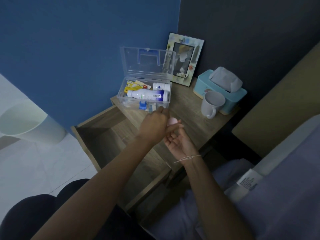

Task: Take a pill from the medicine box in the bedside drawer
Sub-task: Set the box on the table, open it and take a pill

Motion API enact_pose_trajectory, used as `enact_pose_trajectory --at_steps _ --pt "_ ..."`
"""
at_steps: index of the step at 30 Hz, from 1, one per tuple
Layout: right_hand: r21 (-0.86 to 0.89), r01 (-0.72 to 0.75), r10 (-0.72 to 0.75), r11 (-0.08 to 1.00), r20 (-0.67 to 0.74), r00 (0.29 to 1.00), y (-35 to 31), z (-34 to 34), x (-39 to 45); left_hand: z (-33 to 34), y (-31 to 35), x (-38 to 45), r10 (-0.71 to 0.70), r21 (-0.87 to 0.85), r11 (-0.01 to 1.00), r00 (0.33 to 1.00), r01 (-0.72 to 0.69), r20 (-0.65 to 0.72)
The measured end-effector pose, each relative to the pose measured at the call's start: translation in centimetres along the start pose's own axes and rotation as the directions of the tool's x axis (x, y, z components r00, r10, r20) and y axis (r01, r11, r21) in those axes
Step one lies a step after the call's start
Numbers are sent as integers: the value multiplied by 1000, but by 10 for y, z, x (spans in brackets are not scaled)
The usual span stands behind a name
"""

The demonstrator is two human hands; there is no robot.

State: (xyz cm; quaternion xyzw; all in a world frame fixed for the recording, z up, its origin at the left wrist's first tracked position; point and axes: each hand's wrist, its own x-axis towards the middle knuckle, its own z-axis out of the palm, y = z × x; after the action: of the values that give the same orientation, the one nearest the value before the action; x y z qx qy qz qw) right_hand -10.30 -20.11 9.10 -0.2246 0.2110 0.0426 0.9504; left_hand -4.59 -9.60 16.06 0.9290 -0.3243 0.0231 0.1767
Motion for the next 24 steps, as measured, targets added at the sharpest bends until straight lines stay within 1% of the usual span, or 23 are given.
enact_pose_trajectory --at_steps 2,3,4,6,7,8,10,13,16,21,24 --pt "-40 2 -1 999 23 1000 0 -2 -1 4 1 -1 -21 54 998 999 23 -26" --pt "-58 3 -1 998 27 1000 0 -2 0 5 1 -2 -12 36 999 1000 12 -12" --pt "-70 2 0 998 27 1000 0 -3 1 5 -1 -2 20 -19 1000 999 -20 27" --pt "-69 1 0 998 14 1000 0 -3 2 2 -5 -2 144 -147 981 983 -128 110" --pt "-60 -3 3 998 7 1000 -1 -4 3 0 -7 -1 203 -175 968 971 -179 129" --pt "-47 -12 12 999 -5 1000 -2 -4 4 -3 -8 0 240 -188 959 961 -213 135" --pt "-1 -37 36 999 -46 998 -3 -6 5 -5 -11 1 266 -201 950 957 -239 120" --pt "47 -42 46 998 -69 997 -2 -9 9 -5 -12 1 227 -205 958 968 -201 110" --pt "45 -31 33 999 -59 998 -1 -9 8 -1 -11 2 167 -153 977 980 -150 105" --pt "6 -18 19 1000 -17 1000 -3 -10 3 7 -6 1 79 -175 982 996 -72 31" --pt "-77 23 -20 997 30 999 -5 -14 -1 6 -8 5 6 -210 978 1000 -11 -24"
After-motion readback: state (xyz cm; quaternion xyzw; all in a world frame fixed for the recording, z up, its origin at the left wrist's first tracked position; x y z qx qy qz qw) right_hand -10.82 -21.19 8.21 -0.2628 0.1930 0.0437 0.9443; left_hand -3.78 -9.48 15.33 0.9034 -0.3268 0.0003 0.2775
